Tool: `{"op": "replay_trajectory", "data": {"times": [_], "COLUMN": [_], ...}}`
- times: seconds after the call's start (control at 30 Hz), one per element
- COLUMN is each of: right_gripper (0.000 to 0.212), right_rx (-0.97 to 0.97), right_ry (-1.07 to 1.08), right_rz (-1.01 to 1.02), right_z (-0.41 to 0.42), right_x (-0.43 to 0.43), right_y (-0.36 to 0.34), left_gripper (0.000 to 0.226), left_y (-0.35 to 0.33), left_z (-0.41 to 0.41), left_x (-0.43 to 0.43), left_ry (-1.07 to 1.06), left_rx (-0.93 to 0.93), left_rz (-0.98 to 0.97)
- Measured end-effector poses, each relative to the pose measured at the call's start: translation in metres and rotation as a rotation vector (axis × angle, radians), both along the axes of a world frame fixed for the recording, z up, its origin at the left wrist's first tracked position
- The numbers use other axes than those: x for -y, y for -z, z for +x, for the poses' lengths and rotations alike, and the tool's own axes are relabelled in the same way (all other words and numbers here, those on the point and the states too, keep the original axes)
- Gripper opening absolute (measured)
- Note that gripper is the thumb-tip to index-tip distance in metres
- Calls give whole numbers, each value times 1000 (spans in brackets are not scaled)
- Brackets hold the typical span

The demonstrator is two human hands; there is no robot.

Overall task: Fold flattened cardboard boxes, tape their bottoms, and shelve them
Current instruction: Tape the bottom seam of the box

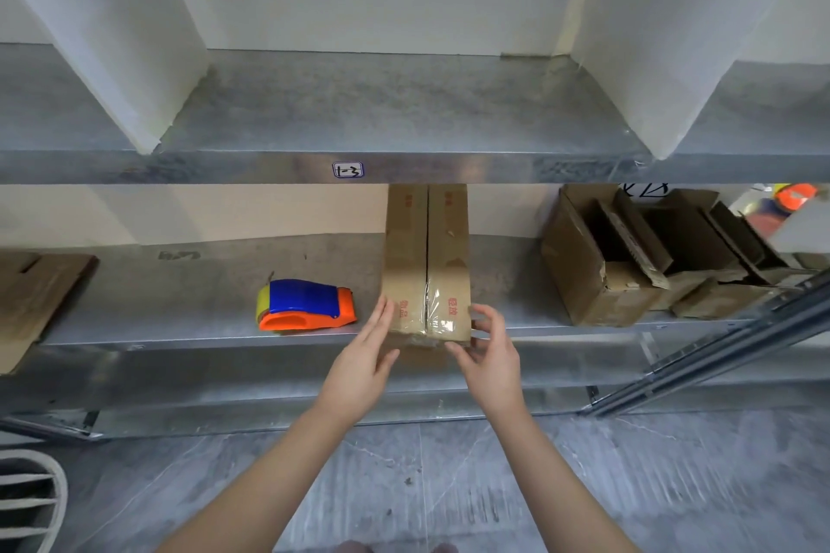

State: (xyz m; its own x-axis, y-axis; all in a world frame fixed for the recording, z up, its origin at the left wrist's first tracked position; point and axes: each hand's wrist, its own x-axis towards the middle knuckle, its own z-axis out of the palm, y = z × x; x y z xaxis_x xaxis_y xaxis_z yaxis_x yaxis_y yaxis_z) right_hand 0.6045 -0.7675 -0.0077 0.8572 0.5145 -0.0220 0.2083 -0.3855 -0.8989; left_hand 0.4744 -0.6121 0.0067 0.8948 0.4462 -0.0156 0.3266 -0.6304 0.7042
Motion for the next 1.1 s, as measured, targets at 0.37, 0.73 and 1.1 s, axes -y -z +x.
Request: {"op": "replay_trajectory", "data": {"times": [0.37, 0.73, 1.1], "right_gripper": [56, 45, 51], "right_rx": [-188, -128, -486], "right_ry": [42, -110, -93], "right_rz": [-71, -305, 95], "right_z": [6, 40, 27], "right_x": [-8, -1, -3], "right_y": [-4, -23, -20], "left_gripper": [80, 95, 99], "left_y": [11, -5, 3], "left_z": [24, 21, 14], "left_x": [-23, -45, -50], "left_ry": [-233, -46, -104], "left_rx": [-47, -167, -52], "left_rz": [77, 4, -171]}}
